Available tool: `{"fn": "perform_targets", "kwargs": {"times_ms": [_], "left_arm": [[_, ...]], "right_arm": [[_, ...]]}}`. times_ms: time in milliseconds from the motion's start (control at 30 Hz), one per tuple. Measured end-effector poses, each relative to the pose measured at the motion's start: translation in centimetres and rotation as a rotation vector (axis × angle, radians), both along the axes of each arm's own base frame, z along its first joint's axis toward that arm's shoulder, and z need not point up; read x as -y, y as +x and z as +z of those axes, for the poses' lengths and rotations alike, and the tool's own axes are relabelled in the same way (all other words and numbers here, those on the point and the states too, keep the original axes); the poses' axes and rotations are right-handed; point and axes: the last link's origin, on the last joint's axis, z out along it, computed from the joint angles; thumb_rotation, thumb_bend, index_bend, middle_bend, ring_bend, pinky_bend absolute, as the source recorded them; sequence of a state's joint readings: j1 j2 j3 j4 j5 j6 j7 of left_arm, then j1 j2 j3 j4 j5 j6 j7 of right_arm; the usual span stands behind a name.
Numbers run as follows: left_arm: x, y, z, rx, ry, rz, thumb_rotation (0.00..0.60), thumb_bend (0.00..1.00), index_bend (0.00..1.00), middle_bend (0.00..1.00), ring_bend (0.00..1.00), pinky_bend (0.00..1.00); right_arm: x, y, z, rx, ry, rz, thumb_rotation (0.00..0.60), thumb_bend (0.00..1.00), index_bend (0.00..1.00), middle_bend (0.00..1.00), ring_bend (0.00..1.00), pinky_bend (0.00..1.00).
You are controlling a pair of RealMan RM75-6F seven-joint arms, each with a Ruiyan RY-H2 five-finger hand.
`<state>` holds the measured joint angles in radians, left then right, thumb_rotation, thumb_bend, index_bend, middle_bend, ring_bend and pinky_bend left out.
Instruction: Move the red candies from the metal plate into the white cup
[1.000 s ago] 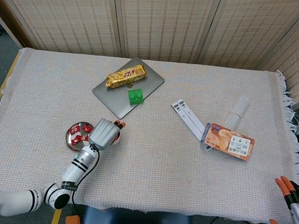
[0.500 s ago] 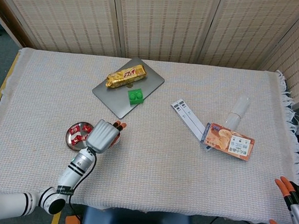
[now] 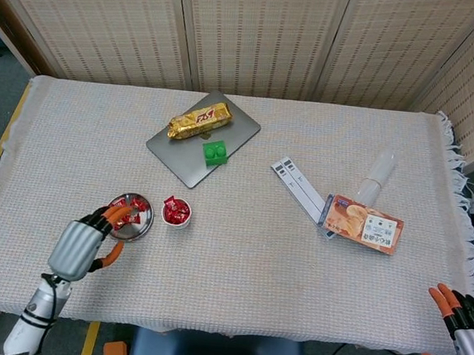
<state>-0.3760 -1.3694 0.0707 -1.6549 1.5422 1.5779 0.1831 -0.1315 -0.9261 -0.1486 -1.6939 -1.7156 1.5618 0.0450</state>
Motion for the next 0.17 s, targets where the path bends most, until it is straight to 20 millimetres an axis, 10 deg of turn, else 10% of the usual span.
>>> {"fn": "perform_targets", "kwargs": {"times_ms": [167], "left_arm": [[5.6, -7.3, 3.4, 0.066, 0.079, 0.102, 0.6, 0.41, 0.01, 0.02, 0.0, 0.17]], "right_arm": [[-0.5, 0.5, -0.3, 0.004, -0.016, 0.036, 0.6, 0.04, 0.0, 0.0, 0.0, 0.0]]}}
